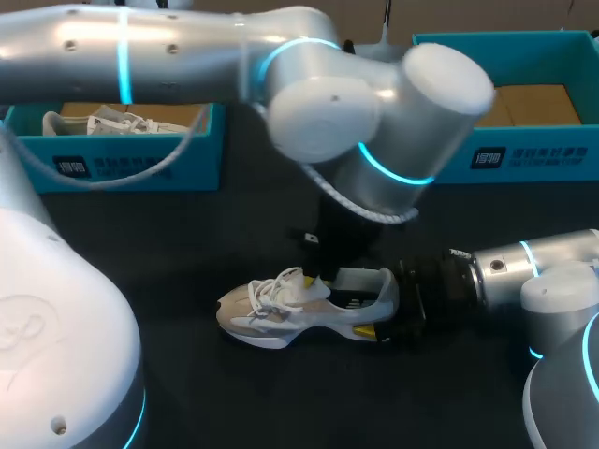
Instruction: Take the shoe out of the shoebox, open the shoe tongue, remove and reinsert the insole, then place the shoe into the shoebox
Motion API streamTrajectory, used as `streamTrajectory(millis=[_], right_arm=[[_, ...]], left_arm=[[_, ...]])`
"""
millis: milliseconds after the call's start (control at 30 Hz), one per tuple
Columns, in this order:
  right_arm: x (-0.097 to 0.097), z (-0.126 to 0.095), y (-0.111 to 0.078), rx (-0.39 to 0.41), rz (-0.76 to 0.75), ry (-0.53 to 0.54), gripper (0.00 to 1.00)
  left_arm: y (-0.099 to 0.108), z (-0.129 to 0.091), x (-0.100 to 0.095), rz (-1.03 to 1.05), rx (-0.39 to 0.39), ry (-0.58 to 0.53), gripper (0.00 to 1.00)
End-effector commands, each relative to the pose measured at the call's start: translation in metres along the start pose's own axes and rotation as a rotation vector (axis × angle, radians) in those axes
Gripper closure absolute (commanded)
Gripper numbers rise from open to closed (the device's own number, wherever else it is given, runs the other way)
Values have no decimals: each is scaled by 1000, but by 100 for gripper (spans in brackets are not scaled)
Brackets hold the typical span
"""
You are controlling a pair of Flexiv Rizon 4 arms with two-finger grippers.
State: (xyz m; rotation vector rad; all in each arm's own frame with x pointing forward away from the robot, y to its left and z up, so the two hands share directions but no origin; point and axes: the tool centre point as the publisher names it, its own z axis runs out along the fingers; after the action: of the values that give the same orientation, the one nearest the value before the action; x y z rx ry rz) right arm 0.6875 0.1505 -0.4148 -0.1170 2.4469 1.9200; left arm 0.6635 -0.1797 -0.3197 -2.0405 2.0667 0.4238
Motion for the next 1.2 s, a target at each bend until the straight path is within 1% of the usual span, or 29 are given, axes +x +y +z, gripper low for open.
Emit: streamTrajectory(millis=[33, 133, 200, 300, 400, 600, 767, 1000, 1033, 1100, 1133, 1200], right_arm=[[1, 1, 2, 4, 0, -2, 100], [1, 1, 2, 4, 0, -2, 100], [1, 1, 2, 4, 0, -2, 100], [1, 1, 2, 4, 0, -2, 100], [1, 1, 2, 4, 0, -2, 100], [1, 1, 2, 4, 0, -2, 100], [1, 1, 2, 4, 0, -2, 100], [1, 1, 2, 4, 0, -2, 100], [1, 1, 2, 4, 0, -2, 100], [1, 1, 2, 4, 0, -2, 100], [1, 1, 2, 4, 0, -2, 100], [1, 1, 2, 4, 0, -2, 100]], left_arm=[[0, 7, -57, -303, -29, 293, 100], [0, 11, -70, -292, -24, 368, 100], [3, 14, -78, -291, -7, 410, 100], [7, 19, -88, -297, -24, 473, 100], [8, 28, -94, -304, -49, 497, 100], [9, 53, -92, -329, -76, 442, 100], [9, 67, -92, -335, -106, 420, 100], [8, 91, -91, -357, -115, 331, 100], [9, 95, -92, -358, -120, 321, 96], [9, 100, -95, -366, -123, 302, 78], [10, 103, -98, -374, -123, 288, 67], [12, 106, -104, -376, -124, 281, 56]])
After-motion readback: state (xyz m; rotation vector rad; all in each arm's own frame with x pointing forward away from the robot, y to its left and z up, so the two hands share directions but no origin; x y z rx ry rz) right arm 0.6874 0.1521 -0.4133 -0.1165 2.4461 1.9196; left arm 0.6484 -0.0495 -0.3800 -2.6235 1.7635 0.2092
